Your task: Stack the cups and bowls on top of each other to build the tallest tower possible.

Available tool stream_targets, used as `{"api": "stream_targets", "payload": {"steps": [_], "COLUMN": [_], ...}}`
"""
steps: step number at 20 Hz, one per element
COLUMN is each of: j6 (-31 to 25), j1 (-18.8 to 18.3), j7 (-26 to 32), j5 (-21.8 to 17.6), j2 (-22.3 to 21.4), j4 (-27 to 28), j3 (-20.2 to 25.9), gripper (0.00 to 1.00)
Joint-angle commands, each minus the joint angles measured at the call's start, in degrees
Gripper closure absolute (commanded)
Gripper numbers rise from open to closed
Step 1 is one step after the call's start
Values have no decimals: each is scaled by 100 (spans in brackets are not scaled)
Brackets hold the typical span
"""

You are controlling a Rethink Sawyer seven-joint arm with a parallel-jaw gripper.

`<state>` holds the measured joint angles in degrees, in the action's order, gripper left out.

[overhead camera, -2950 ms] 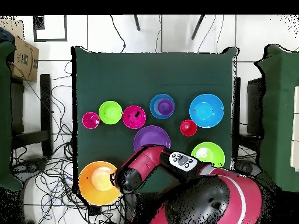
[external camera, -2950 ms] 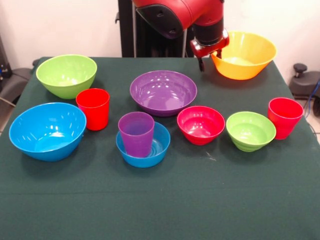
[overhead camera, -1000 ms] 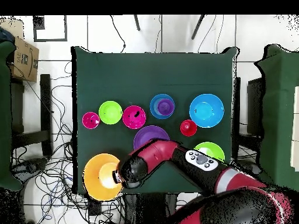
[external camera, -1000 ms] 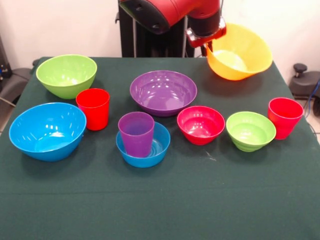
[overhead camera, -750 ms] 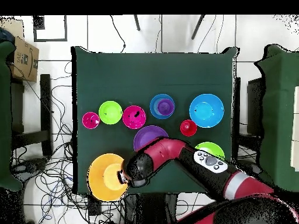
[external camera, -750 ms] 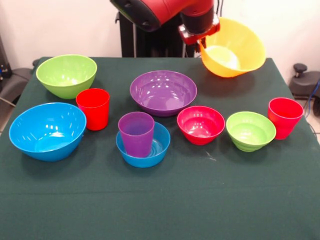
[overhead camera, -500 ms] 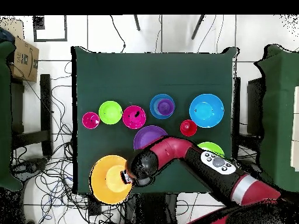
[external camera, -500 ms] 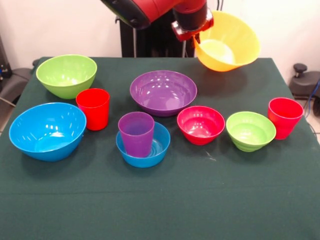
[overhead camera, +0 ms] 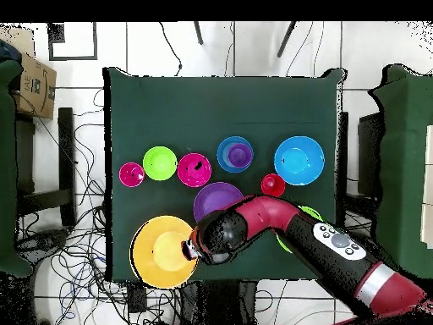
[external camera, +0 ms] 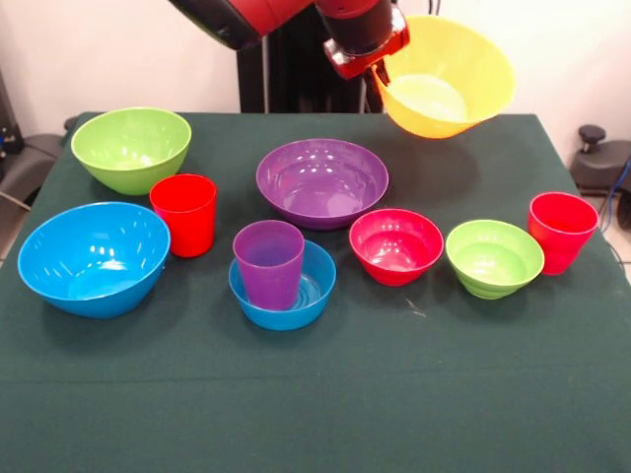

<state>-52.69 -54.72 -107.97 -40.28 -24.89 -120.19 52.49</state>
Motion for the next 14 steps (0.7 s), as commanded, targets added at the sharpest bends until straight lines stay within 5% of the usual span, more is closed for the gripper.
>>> {"api": "stream_targets", "payload": {"steps": [1, 10, 14], "j6": [-747, -1458, -1603], "j1": [-414, -803, -877], "j7": [2652, 3771, 4405], "j5": [311, 513, 301], "j2": [633, 1178, 1361], "j4": [833, 1527, 1877], "j3": [557, 714, 691], "gripper": [100, 100, 100]}}
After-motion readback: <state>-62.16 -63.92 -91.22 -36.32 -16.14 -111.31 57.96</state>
